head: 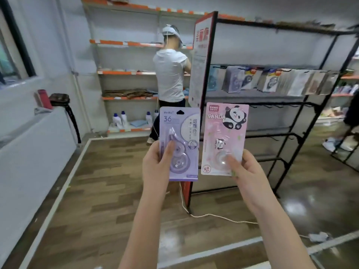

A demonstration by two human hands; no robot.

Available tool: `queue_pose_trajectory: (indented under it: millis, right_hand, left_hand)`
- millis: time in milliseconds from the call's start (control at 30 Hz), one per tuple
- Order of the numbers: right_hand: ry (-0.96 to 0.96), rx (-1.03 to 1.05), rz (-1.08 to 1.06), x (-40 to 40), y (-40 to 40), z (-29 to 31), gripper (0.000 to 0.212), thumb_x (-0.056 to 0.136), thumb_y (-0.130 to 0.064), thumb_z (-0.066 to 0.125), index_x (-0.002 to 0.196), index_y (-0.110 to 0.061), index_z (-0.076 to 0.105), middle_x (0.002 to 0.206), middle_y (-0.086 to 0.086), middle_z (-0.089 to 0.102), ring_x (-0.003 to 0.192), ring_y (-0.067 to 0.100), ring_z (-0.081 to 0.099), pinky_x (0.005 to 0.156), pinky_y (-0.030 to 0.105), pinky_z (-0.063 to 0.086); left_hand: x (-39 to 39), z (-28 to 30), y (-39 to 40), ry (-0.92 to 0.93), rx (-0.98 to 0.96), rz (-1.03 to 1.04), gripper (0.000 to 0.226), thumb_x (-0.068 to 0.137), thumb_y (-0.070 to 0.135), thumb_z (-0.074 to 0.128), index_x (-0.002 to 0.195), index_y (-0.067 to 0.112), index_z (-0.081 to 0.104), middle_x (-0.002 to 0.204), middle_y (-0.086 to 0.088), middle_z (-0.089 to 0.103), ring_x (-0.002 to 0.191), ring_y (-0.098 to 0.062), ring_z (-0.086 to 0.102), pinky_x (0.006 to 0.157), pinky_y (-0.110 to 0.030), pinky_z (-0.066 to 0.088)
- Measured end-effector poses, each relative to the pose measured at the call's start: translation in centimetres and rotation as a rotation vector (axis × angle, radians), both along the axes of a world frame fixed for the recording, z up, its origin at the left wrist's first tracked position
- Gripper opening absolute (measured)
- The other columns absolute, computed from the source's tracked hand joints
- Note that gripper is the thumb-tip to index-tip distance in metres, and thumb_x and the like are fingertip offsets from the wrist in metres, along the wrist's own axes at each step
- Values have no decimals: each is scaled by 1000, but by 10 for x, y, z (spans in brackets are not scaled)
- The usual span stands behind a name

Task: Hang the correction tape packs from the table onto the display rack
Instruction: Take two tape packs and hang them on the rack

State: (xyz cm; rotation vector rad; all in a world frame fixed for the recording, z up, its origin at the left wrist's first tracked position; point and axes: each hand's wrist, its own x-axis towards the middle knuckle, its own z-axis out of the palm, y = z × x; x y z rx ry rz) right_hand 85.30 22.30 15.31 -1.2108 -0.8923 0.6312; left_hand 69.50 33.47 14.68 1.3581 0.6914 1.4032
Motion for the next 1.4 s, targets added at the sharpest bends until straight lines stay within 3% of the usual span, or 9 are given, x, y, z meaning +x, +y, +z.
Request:
queue_pose_trajectory:
  millis: [133,233,433,667,800,867,1067,1267,1400]
  right_hand:
    - [40,16,-91,59,-19,-1,41,81,-30,63,118,-14,60,113,2,70,110,23,63,103,46,44]
    - [78,29,-150,98,-20,-7,27,91,-19,60,117,-12,61,113,6,70,111,29,62,104,52,41]
    - [135,29,-231,161,0,-17,20,92,-17,59,111,-13,63,108,4,71,108,28,63,102,48,44]
    - [144,44,-277,251,53,-16,20,91,-18,60,110,-12,64,106,6,72,106,30,64,97,44,46]
    - [142,52,-271,305,97,-8,19,91,-18,60,109,-12,65,103,3,73,99,23,67,85,31,51]
    - [170,53,-272,330,120,-6,19,90,-19,61,108,-13,66,103,3,73,97,21,67,88,33,49]
    - [228,61,-291,392,174,-8,16,90,-20,62,103,-12,66,103,6,73,92,19,66,93,40,47]
    - [206,76,-266,457,215,-5,10,91,-19,61,98,-14,66,96,2,73,85,15,67,82,30,50]
    - [203,66,-209,506,244,-5,15,91,-19,62,102,-9,65,100,8,72,88,19,66,83,32,52]
  left_hand:
    - [71,0,-12,57,39,-7,44,91,38,59,80,-3,51,71,-7,47,64,-15,37,61,-28,32]
    - [113,4,-14,67,32,-1,38,92,31,58,68,6,44,64,-5,38,56,-5,33,52,-18,27]
    - [192,-6,13,32,57,-72,68,80,61,63,81,-6,49,72,-22,48,67,-20,39,63,-33,32]
    - [288,-11,77,55,95,-86,71,75,67,56,81,-3,49,73,-27,48,65,-22,41,62,-36,34]
    - [336,-4,117,77,128,-95,58,83,64,56,71,8,49,66,-18,45,60,-17,39,57,-33,33]
    - [358,-4,139,92,137,-106,46,83,62,59,71,18,53,69,-18,52,62,-21,46,58,-38,40]
    - [424,4,188,73,98,-92,39,86,50,62,69,17,51,62,4,46,60,-13,40,59,-33,34]
    - [495,23,228,83,154,-49,29,86,47,54,73,22,49,69,-1,49,64,-19,43,60,-33,38]
    - [547,36,257,92,197,7,23,94,36,54,75,22,50,69,4,49,62,-8,42,57,-20,36]
